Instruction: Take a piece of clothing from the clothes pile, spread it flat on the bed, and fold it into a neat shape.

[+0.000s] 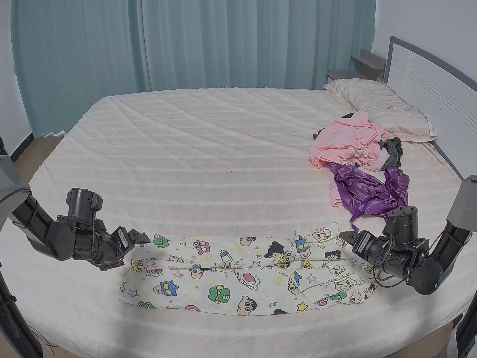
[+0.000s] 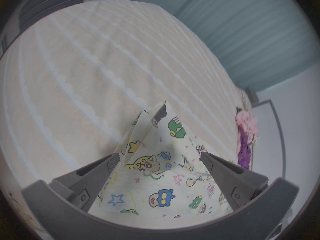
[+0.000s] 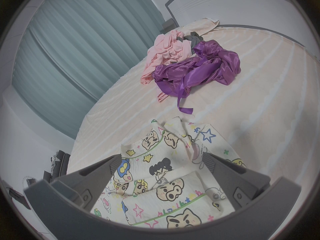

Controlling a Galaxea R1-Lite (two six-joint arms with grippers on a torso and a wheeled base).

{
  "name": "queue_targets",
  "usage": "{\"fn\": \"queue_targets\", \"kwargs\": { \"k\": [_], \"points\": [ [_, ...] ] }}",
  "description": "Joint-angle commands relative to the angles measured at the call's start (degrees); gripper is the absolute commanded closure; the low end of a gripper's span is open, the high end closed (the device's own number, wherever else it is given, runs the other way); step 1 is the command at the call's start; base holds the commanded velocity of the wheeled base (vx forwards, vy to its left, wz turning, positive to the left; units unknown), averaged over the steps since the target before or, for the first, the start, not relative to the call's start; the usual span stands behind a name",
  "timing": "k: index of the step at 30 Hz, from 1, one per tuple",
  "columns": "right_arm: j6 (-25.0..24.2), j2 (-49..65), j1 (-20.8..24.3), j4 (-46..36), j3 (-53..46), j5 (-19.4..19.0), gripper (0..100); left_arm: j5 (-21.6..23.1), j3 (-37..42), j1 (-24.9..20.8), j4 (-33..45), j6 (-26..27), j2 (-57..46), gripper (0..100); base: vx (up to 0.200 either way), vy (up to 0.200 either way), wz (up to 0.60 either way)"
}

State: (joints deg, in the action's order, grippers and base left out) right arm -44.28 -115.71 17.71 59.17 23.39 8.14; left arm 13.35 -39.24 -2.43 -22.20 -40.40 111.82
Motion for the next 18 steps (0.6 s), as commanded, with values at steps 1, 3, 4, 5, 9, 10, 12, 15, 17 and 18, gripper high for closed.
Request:
{"fn": "queue_targets", "kwargs": {
  "k": [1,3,4,5,9,10,12,15,17,18],
  "points": [
    [0.4,-0.1,0.2,6.5,-6.1,0.0,0,-0.2,-7.3,-2.2,4.9,8.8,2.9,0,0.000,0.000,0.00],
    [0.5,0.0,0.2,6.8,-6.4,0.1,0,1.0,-7.5,-2.2,4.9,9.1,2.8,0,0.000,0.000,0.00],
    [0.5,0.0,0.2,6.9,-6.5,0.1,0,1.6,-7.5,-2.2,5.0,9.3,2.7,0,0.000,0.000,0.00],
    [0.5,0.0,0.2,6.9,-6.5,0.1,0,1.9,-7.6,-2.3,5.0,9.5,2.7,0,0.000,0.000,0.00],
    [0.5,0.3,0.4,7.0,-6.5,0.1,0,1.9,-7.8,-2.5,5.2,12.2,3.3,0,0.000,0.000,0.00],
    [0.5,0.7,0.6,6.9,-6.6,0.1,0,2.0,-7.6,-2.5,5.2,14.5,3.8,0,0.000,0.000,0.00],
    [0.5,0.8,0.7,7.0,-7.0,0.1,0,2.0,-7.3,-2.3,5.2,17.0,4.5,0,0.000,0.000,0.00],
    [0.5,1.3,0.8,7.0,-7.2,0.0,0,2.0,-7.4,-2.1,5.1,20.3,5.2,0,0.000,0.000,0.00],
    [0.6,1.5,0.9,7.0,-7.3,0.0,0,2.0,-7.5,-2.1,5.1,21.9,5.5,0,0.000,0.000,0.00],
    [0.6,1.5,1.0,7.0,-7.3,0.0,0,2.0,-7.6,-1.8,5.0,23.3,6.0,0,0.000,0.000,0.00]
  ]
}}
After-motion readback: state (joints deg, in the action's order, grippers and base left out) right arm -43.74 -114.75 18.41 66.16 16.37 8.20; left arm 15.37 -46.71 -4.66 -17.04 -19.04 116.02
